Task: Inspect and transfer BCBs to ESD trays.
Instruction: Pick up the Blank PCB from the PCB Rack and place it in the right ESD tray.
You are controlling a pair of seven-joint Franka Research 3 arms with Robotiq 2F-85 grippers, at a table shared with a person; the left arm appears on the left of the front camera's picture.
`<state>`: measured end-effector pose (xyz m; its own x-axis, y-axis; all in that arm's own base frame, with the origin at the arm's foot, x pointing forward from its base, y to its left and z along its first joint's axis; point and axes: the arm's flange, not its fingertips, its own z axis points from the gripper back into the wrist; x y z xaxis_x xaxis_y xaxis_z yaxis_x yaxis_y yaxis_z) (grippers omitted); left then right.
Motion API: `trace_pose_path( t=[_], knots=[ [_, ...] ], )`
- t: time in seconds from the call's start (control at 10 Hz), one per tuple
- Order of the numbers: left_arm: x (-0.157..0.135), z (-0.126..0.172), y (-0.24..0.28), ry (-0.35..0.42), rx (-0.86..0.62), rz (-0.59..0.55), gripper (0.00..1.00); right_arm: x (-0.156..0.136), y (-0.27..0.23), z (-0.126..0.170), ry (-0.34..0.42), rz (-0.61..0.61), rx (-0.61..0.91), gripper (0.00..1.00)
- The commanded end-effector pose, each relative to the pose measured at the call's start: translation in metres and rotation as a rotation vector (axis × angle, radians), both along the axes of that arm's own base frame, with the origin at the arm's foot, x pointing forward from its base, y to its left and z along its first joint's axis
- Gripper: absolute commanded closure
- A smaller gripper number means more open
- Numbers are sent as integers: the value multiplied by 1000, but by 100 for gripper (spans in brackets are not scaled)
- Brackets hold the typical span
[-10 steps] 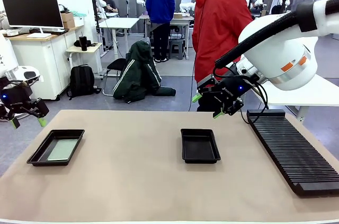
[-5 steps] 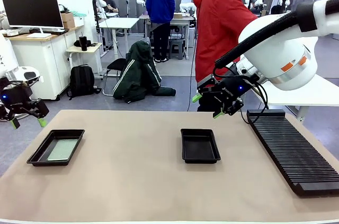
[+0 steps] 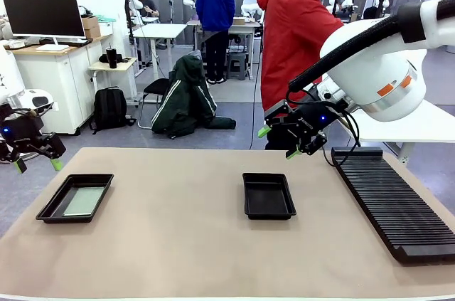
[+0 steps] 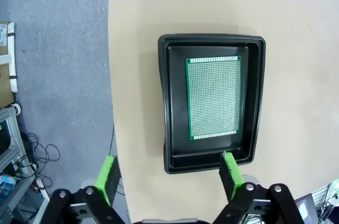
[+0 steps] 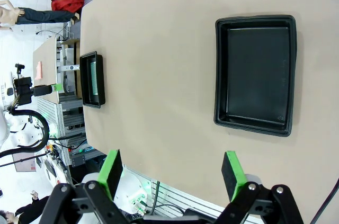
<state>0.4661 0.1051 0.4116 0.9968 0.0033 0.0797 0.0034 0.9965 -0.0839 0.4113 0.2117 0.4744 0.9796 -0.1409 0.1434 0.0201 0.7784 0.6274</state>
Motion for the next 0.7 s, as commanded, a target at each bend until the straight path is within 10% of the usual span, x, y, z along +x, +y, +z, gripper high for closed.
trace_pose_path(
  t=[0.0,0.6],
  knots=[
    [0,-2,1,-11,-1,-1,0,0,2,-1,1,-19,0,0],
    [0,-2,1,-11,-1,-1,0,0,2,-1,1,-19,0,0]
  ],
)
